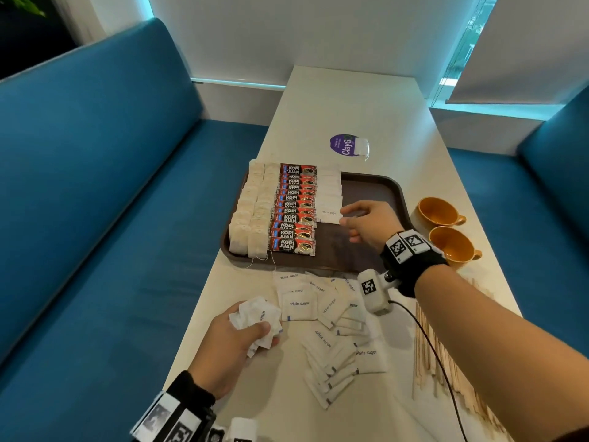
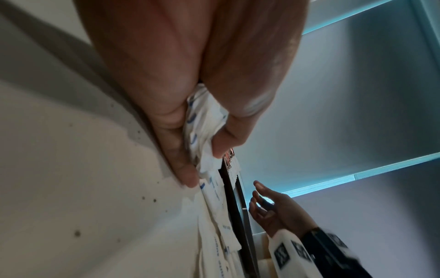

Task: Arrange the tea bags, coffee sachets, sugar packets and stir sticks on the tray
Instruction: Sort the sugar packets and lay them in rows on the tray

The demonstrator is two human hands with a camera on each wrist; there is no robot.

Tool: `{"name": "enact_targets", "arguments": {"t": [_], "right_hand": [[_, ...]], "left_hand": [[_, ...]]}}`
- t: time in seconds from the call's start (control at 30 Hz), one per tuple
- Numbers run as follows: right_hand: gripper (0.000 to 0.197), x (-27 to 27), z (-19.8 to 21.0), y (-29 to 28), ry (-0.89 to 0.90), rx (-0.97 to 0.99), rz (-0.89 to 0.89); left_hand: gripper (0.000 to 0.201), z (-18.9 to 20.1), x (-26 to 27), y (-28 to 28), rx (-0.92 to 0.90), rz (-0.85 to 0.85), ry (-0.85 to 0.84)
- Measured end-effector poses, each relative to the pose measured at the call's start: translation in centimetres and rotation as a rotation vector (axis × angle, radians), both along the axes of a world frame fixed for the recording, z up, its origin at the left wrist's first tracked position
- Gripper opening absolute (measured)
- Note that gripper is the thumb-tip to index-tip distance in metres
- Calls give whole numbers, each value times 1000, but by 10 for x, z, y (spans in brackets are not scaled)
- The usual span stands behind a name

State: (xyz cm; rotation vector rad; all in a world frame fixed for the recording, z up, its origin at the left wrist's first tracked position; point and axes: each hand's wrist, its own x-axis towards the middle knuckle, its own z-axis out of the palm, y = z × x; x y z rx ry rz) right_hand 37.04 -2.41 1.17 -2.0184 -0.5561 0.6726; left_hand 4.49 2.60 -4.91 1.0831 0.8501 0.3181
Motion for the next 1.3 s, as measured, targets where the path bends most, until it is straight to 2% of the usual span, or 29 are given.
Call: {"name": "enact_targets", "arguments": {"t": [0.13,0.3,0.43,0.53,0.67,0.93,1.07,1.2,1.3], "right_hand": [[8,-62,9,-42,11,52,103],[8,-143,-1,-81,101,61,248],[18,-187,-16,-97,262,84,230],[26,-204,-21,-104,375,108,182],[26,-212,-23,-110,396,114,186],[14,-213,-30,-106,506,220,46],[10,-210,-32,-106,519,240,-13],[7,-201,-26,-106,471,272,-67],[7,-192,-20,-107,523,395,-120]], "left_hand": [[35,3,-4,-4,-36,-10,-34],[40,5,-16,-10,-82,-47,-79],[59,1,-27,-19,-99,-70,-122],[62,0,-34,-25,-86,-101,-154],[65,4,-35,-29,-87,-119,-183],[61,3,-39,-24,-133,-139,-214],[60,3,-35,-29,-95,-83,-182],[40,4,-31,-31,-112,-4,-205],[30,4,-31,-30,-129,-9,-199]]}}
